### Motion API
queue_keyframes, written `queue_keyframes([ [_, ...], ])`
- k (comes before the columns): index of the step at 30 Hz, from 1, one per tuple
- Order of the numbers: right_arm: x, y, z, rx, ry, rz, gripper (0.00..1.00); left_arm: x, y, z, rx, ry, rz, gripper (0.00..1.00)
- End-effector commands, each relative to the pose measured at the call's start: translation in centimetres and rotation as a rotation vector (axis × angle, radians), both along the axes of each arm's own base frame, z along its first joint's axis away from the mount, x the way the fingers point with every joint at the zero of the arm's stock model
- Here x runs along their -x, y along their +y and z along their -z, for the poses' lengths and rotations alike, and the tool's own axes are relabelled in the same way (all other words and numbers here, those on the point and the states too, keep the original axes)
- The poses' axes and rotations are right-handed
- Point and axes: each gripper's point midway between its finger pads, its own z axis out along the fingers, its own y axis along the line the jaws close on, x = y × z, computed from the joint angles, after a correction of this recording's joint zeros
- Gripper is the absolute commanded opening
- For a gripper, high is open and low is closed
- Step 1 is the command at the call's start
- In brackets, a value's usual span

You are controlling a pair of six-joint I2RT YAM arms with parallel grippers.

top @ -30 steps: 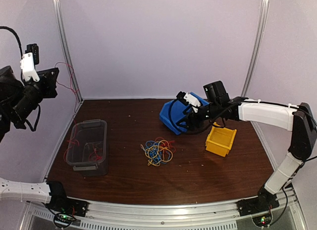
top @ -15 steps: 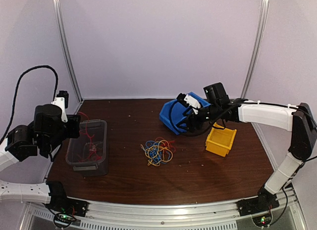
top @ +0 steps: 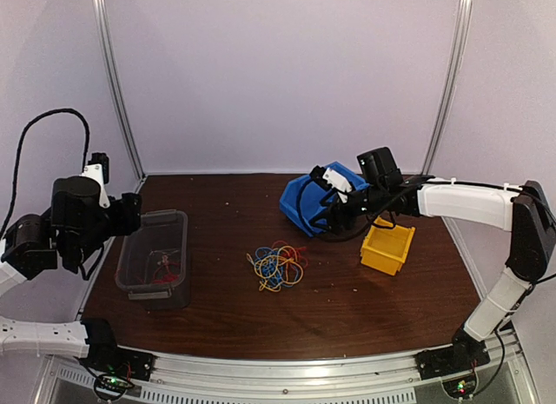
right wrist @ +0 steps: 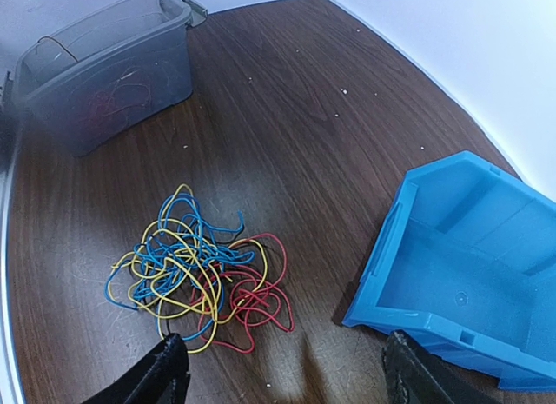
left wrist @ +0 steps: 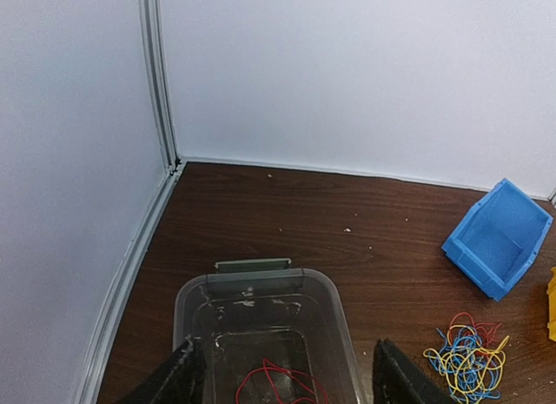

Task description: Untangle the cables

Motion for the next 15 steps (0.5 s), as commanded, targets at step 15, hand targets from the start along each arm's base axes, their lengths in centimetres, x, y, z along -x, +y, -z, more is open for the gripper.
queue_keyframes([
  [15,1.7,-2.2,-4.1,0.064,-0.040,-0.009,0.77,-1.6,-3.4,6.5,-0.173,0.414,0.131,0.50],
])
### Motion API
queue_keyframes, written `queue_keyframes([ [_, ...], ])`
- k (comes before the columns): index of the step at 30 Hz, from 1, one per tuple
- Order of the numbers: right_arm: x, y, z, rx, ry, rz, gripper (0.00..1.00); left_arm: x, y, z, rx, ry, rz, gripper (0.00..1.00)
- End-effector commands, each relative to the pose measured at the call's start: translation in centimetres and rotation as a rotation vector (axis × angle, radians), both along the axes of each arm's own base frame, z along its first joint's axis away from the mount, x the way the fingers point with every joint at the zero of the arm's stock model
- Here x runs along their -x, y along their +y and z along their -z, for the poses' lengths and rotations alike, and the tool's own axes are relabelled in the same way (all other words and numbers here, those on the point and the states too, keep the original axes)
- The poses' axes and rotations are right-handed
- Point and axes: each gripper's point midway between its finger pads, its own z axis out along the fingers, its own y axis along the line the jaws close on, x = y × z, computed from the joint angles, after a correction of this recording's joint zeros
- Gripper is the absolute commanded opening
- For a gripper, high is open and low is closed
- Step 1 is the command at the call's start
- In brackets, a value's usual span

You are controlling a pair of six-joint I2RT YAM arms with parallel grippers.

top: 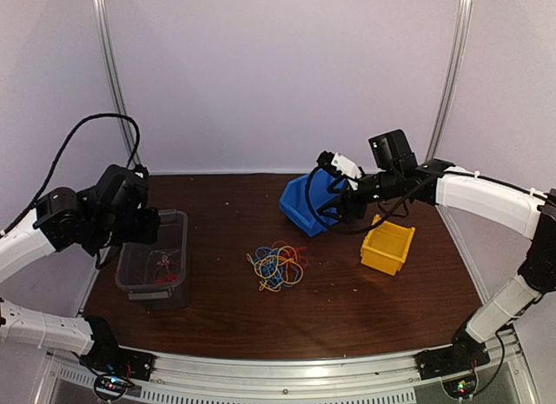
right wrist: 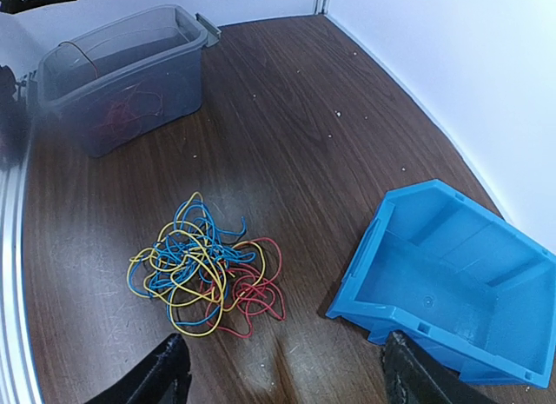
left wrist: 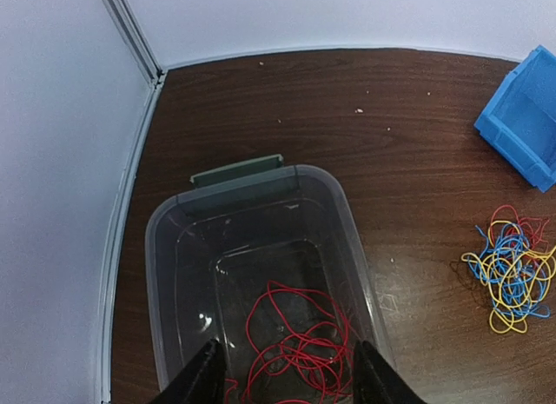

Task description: Untangle the cables

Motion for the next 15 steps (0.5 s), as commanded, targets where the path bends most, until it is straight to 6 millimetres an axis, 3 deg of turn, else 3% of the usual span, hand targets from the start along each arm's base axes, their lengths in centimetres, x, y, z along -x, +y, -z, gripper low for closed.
queue_keyframes([
  [1,0.3,-0.8,0.8,0.032,0.029,0.014,0.77,-0.4,-0.8,0.8,-0.006,0.091,0.071,0.48],
  [5,0.5,-0.9,1.1,0.035,0.034,0.013,0.77,-0.9,-1.4,1.7,-0.051,0.126,0.103,0.45],
  [13,0.7,-0.9,1.9,0.042,0.055,0.005,0.76,-2.4,-3.3,0.7,-0.044,0.103,0.159,0.34],
  [15,0.7,-0.9,2.0,0.043,0.057,0.003,0.76,-3.0,-4.2,0.2,-0.040,0.086,0.189,0.26],
])
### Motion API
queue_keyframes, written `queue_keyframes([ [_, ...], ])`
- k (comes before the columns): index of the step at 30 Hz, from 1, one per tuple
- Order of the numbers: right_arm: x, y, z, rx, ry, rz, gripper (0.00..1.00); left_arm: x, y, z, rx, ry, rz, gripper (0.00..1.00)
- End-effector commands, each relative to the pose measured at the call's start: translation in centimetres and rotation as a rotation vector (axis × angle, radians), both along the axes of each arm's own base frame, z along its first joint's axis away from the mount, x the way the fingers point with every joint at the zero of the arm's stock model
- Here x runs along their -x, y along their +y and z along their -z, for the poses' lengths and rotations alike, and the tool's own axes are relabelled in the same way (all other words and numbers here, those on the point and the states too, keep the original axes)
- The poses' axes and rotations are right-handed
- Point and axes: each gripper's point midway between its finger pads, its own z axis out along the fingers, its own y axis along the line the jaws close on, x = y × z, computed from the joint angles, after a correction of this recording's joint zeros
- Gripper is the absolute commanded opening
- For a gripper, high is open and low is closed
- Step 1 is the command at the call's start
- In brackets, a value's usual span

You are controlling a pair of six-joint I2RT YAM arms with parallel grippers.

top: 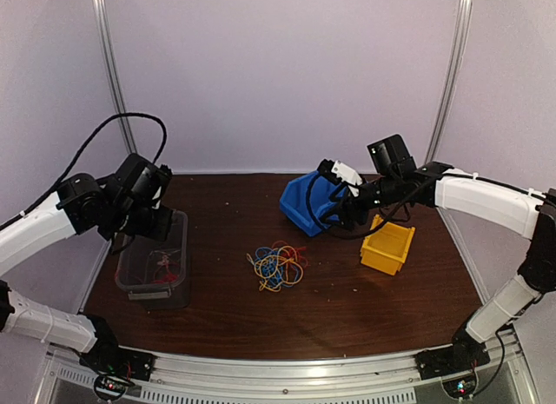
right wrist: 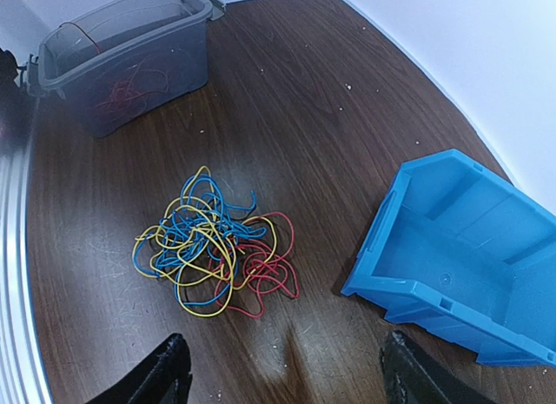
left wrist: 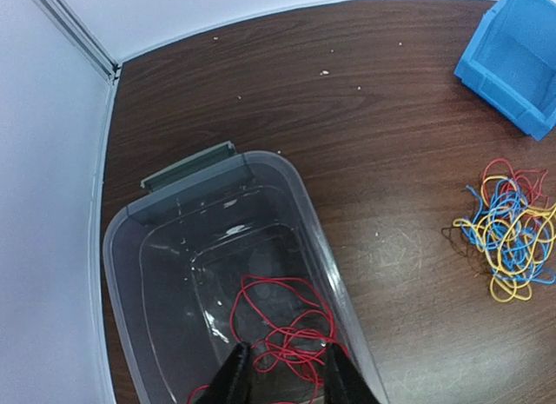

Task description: Untangle the cables

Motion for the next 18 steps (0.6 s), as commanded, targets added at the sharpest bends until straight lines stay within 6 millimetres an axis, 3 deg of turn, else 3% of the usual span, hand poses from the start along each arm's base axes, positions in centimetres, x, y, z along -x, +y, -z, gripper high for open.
queue_keyframes([
  [1,-0.1,-0.3,0.4,0.010,0.007,0.001,0.76,-1.7,-2.6,-2.3,0.054,-0.060,0.087,0.22],
  [4,0.1,-0.3,0.8,0.015,0.020,-0.002,0.76,-3.1,-4.9,-3.7,0.101,-0.096,0.148,0.02],
  [8,0.4,-0.4,0.8,0.009,0.019,-0.010,0.75,-4.7,-9.2,-6.4,0.216,-0.171,0.276,0.00],
  [13,-0.5,-0.6,0.2,-0.062,0.010,0.017,0.71,-6.7,-14.3,-8.6,0.349,-0.239,0.404,0.34],
  [15,-0.9,-0.6,0.4,-0.077,0.028,0.019,0.68,-6.9,-16.2,-7.9,0.399,-0.228,0.457,0.43],
  [18,-1.1,-0.5,0.7,-0.082,0.054,-0.003,0.61,-7.2,-18.6,-5.5,0.433,-0.176,0.521,0.48],
])
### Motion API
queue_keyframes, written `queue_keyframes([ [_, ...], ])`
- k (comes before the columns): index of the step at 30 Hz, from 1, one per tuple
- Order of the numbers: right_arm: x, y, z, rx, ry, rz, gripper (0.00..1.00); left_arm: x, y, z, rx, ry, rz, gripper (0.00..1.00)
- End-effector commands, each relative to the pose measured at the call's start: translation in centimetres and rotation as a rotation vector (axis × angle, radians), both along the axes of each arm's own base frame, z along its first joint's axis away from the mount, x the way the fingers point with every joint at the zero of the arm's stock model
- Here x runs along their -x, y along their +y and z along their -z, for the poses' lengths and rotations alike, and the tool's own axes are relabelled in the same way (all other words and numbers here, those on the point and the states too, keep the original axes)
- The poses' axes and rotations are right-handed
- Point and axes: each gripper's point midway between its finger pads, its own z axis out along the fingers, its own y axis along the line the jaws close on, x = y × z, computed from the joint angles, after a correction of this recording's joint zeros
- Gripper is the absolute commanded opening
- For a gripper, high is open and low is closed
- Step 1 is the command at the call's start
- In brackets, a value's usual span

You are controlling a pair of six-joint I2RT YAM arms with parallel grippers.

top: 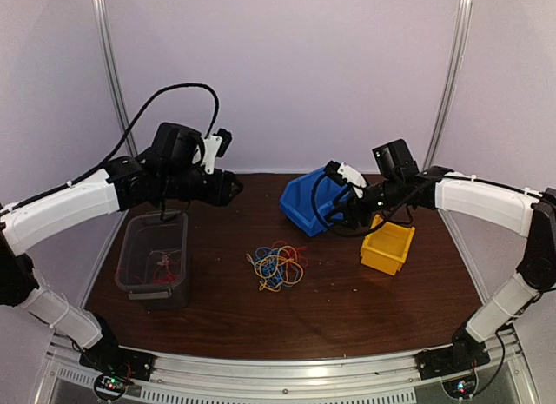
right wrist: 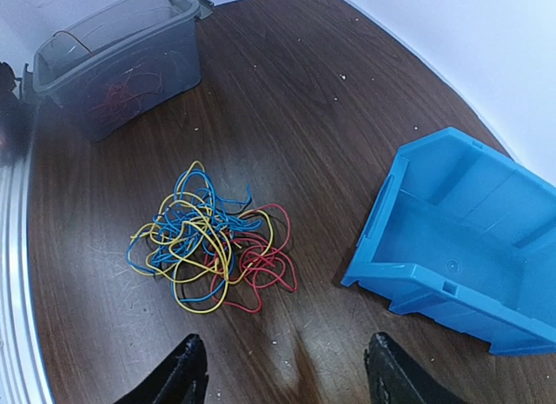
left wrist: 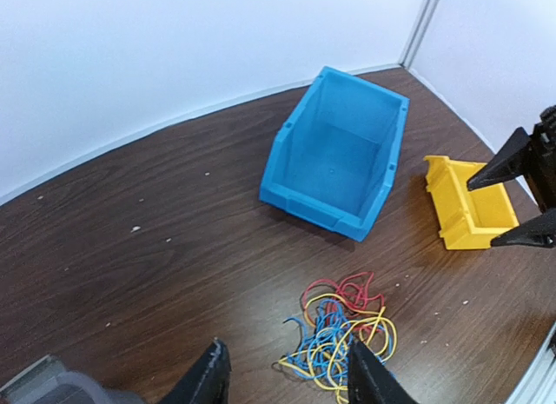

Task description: Untangle the cables

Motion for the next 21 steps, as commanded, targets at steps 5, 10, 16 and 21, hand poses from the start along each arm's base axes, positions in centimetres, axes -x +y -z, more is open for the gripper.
queue_keyframes([
  [5,-0.1,0.4,0.1,-0.072,0.007,-0.057,0.52,-0.5,-7.1,4.6,0.052,0.064,0.213,0.49],
  [10,0.4,0.5,2.4,-0.067,0.051,-0.090,0.47,0.9,-9.1,7.4,0.040,0.130,0.292,0.47],
  [16,0.6,0.5,4.3,-0.063,0.076,-0.100,0.45,2.0,-11.1,10.0,0.013,0.182,0.344,0.47],
  [21,0.8,0.4,5.2,-0.070,0.099,-0.100,0.43,2.3,-13.0,11.8,-0.015,0.214,0.369,0.48],
])
